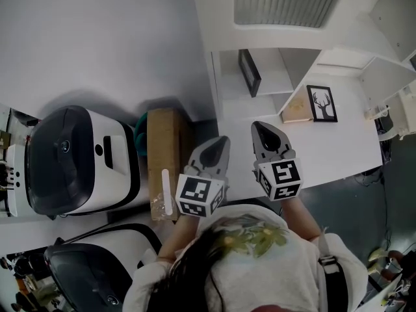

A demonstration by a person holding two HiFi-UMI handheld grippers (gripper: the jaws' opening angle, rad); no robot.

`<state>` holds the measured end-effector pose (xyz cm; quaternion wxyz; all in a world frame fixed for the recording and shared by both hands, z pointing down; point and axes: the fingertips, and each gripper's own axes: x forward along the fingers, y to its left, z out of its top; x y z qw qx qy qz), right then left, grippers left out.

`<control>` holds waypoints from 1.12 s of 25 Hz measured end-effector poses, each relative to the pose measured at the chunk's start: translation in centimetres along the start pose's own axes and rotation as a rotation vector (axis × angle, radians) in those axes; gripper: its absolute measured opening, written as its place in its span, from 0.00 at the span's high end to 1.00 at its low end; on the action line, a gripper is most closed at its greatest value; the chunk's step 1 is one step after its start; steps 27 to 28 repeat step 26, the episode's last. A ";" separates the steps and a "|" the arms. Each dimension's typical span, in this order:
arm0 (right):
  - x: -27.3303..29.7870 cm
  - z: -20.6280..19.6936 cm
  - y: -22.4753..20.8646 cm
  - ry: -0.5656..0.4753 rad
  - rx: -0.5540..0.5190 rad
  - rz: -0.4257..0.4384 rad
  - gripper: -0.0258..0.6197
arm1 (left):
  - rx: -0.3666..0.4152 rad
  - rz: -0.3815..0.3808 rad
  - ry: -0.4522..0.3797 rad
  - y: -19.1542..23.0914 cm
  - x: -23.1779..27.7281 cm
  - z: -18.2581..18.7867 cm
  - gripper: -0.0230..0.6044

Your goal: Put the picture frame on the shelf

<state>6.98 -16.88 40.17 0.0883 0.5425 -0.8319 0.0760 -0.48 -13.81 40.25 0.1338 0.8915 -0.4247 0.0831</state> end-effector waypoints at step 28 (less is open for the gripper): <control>-5.7 -3.0 1.7 0.057 0.014 0.046 0.91 | 0.006 -0.043 0.011 -5.3 -2.1 -1.6 0.91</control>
